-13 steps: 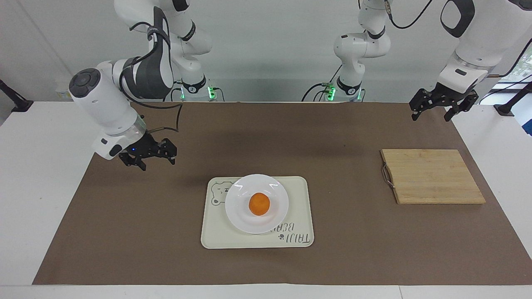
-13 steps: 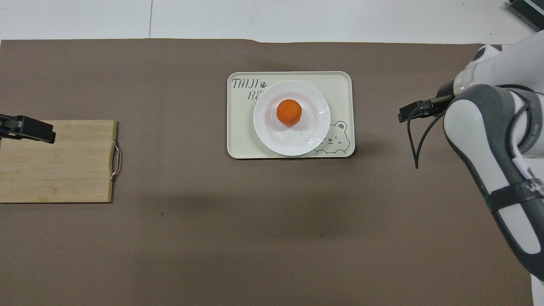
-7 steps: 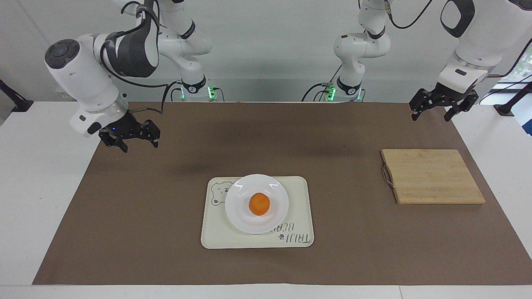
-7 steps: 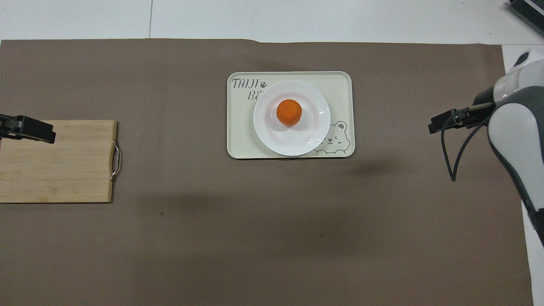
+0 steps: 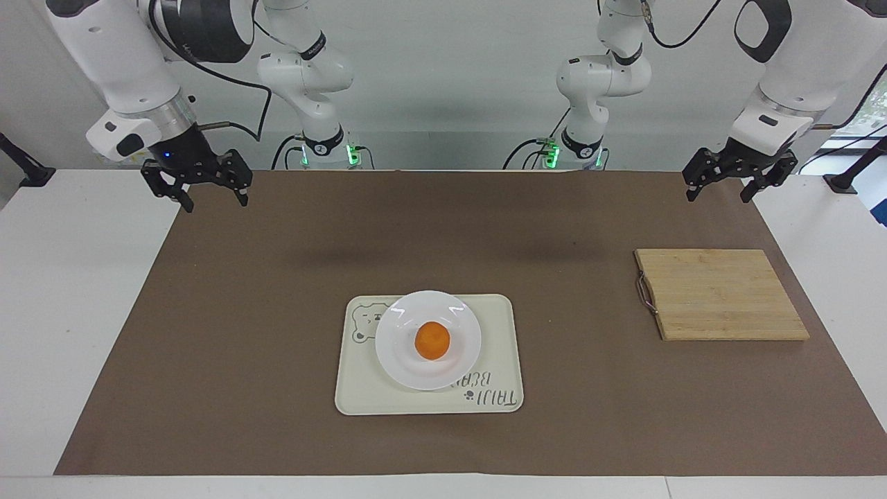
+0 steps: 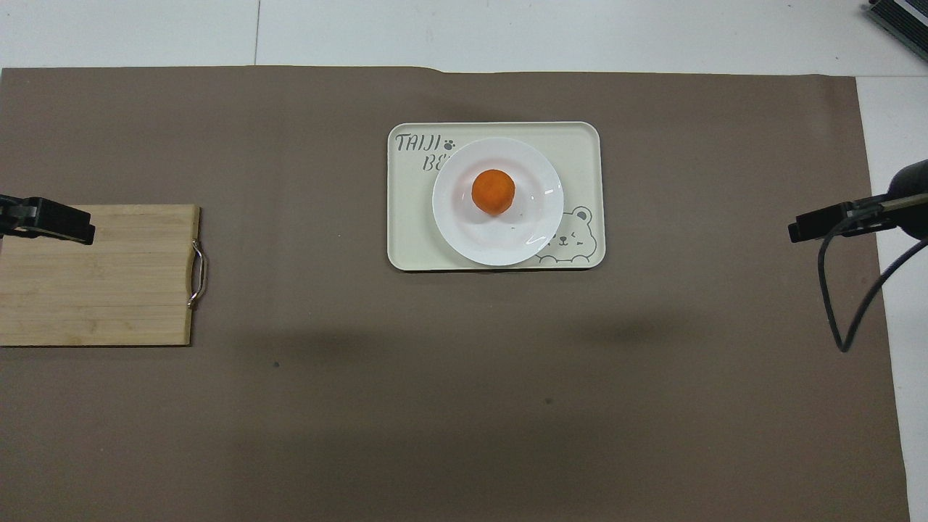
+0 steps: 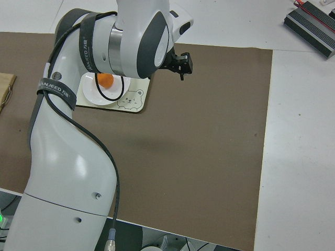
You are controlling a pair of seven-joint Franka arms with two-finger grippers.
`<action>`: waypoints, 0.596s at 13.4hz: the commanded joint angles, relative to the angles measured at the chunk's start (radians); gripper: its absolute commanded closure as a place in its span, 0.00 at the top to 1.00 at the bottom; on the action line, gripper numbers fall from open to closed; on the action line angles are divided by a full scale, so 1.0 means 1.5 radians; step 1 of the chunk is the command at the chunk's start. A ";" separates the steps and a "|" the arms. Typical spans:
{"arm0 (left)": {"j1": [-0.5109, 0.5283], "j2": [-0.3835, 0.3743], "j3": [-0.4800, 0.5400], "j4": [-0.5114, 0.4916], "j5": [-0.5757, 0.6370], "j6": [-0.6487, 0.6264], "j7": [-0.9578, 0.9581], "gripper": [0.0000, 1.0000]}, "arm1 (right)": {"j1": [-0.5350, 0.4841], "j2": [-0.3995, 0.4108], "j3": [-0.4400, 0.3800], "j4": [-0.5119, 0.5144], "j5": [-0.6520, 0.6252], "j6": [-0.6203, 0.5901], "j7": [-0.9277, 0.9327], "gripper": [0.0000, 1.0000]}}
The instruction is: Place orange and plate with both arms
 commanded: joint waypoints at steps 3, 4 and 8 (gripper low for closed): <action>0.007 -0.005 -0.004 0.000 -0.005 -0.005 0.003 1.00 | -0.009 -0.043 0.005 -0.019 -0.021 -0.040 0.052 1.00; 0.007 -0.005 -0.004 0.001 -0.005 -0.005 0.003 1.00 | -0.009 -0.043 0.005 -0.018 -0.020 -0.041 0.052 1.00; 0.007 -0.005 -0.004 0.000 -0.005 -0.005 0.003 1.00 | -0.006 -0.048 0.006 -0.011 -0.021 -0.062 0.053 1.00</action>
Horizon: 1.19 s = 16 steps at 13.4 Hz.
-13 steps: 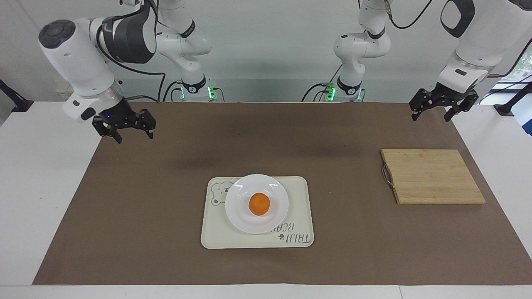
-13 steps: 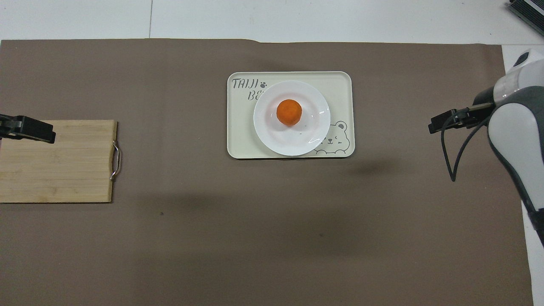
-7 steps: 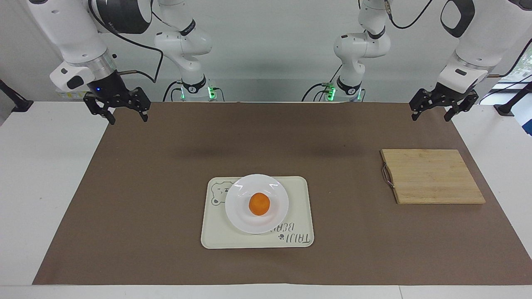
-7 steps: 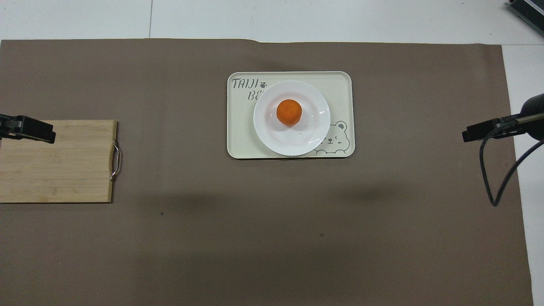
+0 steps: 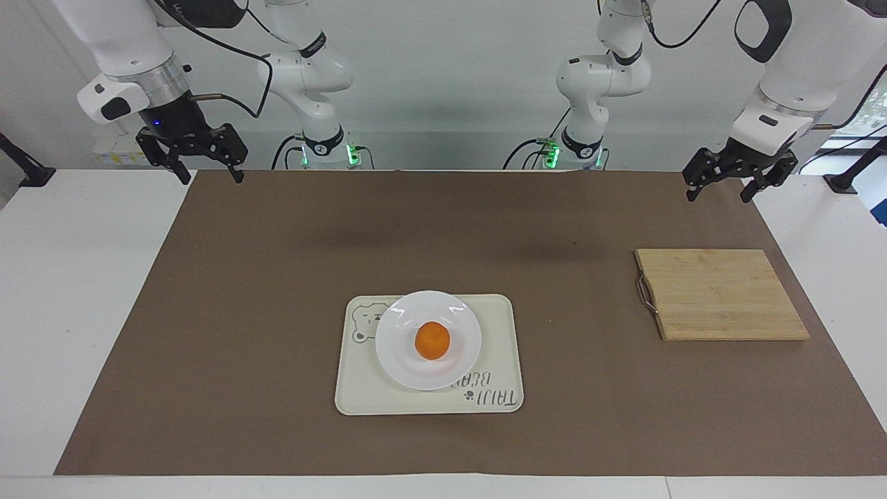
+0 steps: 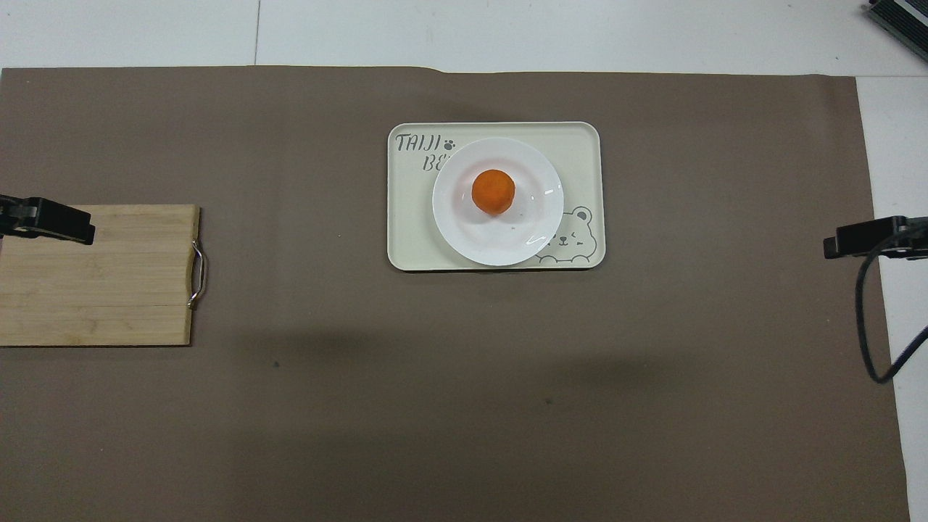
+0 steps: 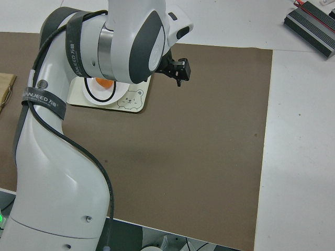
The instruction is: Place orange and plate with both arms
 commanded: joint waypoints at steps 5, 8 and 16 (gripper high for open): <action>0.006 -0.005 -0.004 0.000 -0.005 -0.005 0.003 1.00 | 0.002 -0.014 0.016 0.014 -0.061 -0.011 0.004 1.00; 0.007 -0.005 -0.004 0.000 -0.005 -0.005 0.003 1.00 | 0.002 -0.015 0.015 0.016 -0.060 -0.018 0.003 1.00; 0.007 -0.005 -0.004 0.000 -0.005 -0.005 0.003 1.00 | 0.004 -0.024 0.015 0.012 -0.063 -0.022 -0.017 1.00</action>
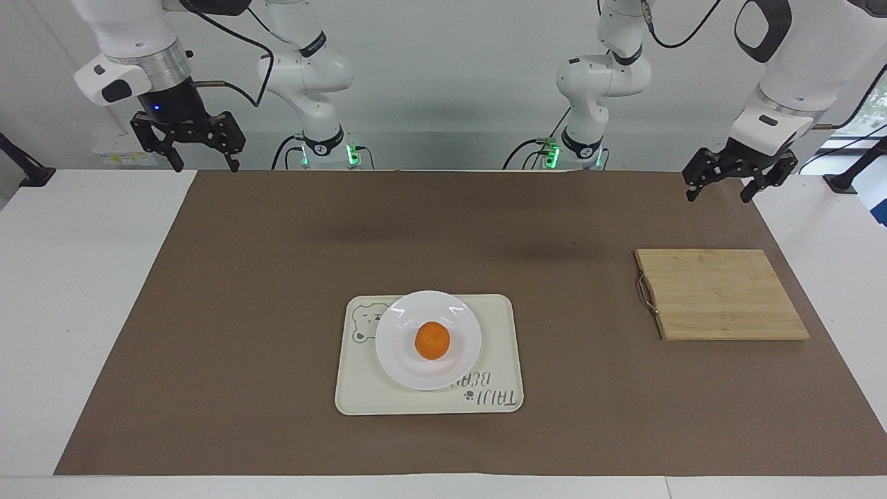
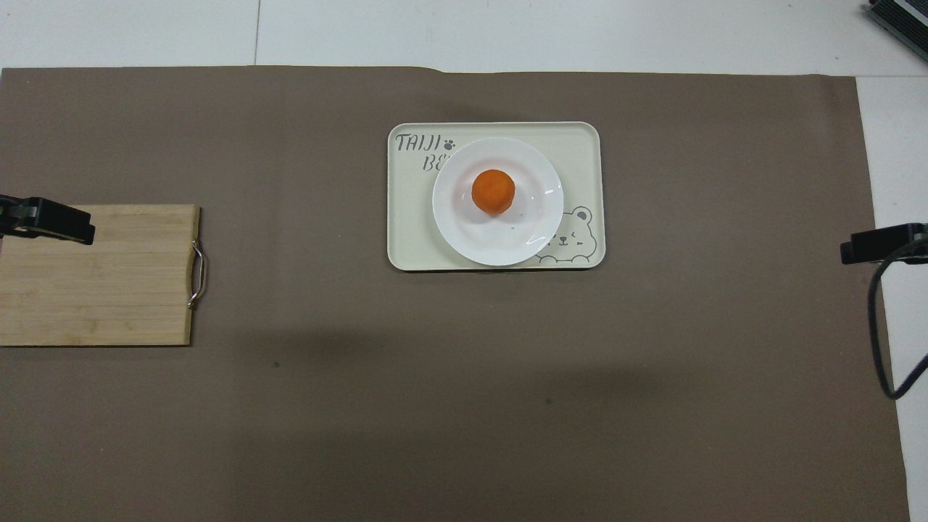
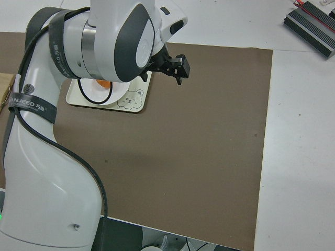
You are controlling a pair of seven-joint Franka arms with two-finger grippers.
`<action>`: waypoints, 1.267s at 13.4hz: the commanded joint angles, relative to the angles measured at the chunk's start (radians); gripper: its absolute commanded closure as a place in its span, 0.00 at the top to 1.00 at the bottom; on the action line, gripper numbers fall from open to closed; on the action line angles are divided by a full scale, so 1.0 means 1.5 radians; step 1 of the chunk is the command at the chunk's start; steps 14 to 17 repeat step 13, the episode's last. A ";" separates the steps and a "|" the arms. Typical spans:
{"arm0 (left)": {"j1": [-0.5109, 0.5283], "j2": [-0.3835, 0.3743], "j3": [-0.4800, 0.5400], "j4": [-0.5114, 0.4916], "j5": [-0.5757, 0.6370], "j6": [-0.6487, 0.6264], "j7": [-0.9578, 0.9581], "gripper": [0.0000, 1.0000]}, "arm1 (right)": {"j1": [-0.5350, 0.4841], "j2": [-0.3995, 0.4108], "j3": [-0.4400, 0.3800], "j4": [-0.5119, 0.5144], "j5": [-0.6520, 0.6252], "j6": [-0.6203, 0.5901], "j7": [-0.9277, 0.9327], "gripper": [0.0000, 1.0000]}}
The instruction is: Place orange and plate with both arms
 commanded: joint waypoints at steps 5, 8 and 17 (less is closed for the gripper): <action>0.007 -0.005 -0.004 0.000 -0.005 -0.005 0.003 1.00 | -0.001 -0.010 0.004 -0.006 -0.014 -0.009 -0.016 1.00; 0.007 -0.005 -0.004 0.000 -0.005 -0.005 0.003 1.00 | -0.001 -0.010 0.004 -0.006 -0.015 -0.013 -0.017 1.00; 0.007 -0.005 -0.004 0.000 -0.005 -0.005 0.003 1.00 | -0.001 -0.011 0.004 -0.006 -0.014 -0.014 -0.017 1.00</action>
